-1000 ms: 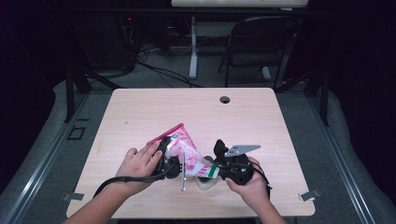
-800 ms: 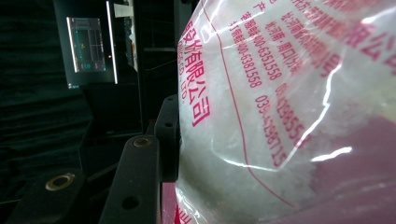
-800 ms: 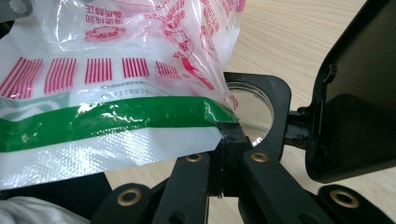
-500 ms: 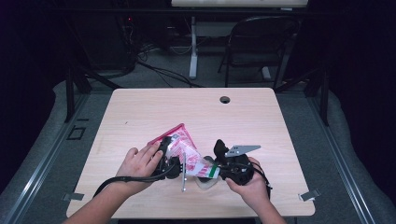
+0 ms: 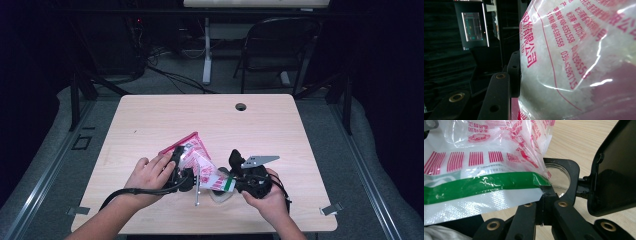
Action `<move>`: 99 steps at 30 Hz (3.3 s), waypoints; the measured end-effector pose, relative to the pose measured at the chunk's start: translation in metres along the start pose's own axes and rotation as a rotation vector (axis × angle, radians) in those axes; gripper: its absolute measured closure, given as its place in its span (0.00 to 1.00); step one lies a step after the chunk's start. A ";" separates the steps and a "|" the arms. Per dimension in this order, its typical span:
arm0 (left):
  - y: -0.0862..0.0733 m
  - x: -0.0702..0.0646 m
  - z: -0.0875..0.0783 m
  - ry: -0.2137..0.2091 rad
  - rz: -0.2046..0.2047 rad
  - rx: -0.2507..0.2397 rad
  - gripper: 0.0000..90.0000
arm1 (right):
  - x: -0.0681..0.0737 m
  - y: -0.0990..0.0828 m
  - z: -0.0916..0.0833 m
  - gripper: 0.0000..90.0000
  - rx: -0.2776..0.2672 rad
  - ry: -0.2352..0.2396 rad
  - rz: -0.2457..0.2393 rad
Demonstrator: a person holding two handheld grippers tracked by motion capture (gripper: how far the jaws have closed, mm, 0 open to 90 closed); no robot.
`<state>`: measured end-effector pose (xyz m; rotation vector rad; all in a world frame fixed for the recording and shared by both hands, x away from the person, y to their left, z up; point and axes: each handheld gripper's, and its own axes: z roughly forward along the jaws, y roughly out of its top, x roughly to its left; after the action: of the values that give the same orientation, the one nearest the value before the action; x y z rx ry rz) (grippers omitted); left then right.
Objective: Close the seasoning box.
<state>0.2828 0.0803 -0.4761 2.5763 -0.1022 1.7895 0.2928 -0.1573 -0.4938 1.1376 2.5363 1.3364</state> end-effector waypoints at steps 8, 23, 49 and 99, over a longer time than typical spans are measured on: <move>0.003 0.000 -0.001 0.015 0.011 -0.002 0.70 | -0.001 -0.001 0.000 1.00 0.000 -0.002 0.009; 0.006 -0.001 -0.002 0.046 0.043 -0.019 0.70 | -0.002 -0.001 -0.001 1.00 -0.001 -0.015 0.005; 0.011 0.001 -0.005 0.036 0.102 -0.013 0.71 | -0.002 -0.002 -0.002 1.00 -0.003 -0.016 0.008; 0.016 0.006 -0.007 0.078 0.150 -0.013 0.73 | -0.006 -0.004 -0.001 1.00 -0.010 -0.024 0.018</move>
<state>0.2771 0.0641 -0.4689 2.5484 -0.3134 1.9281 0.2945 -0.1628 -0.4979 1.1703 2.5053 1.3300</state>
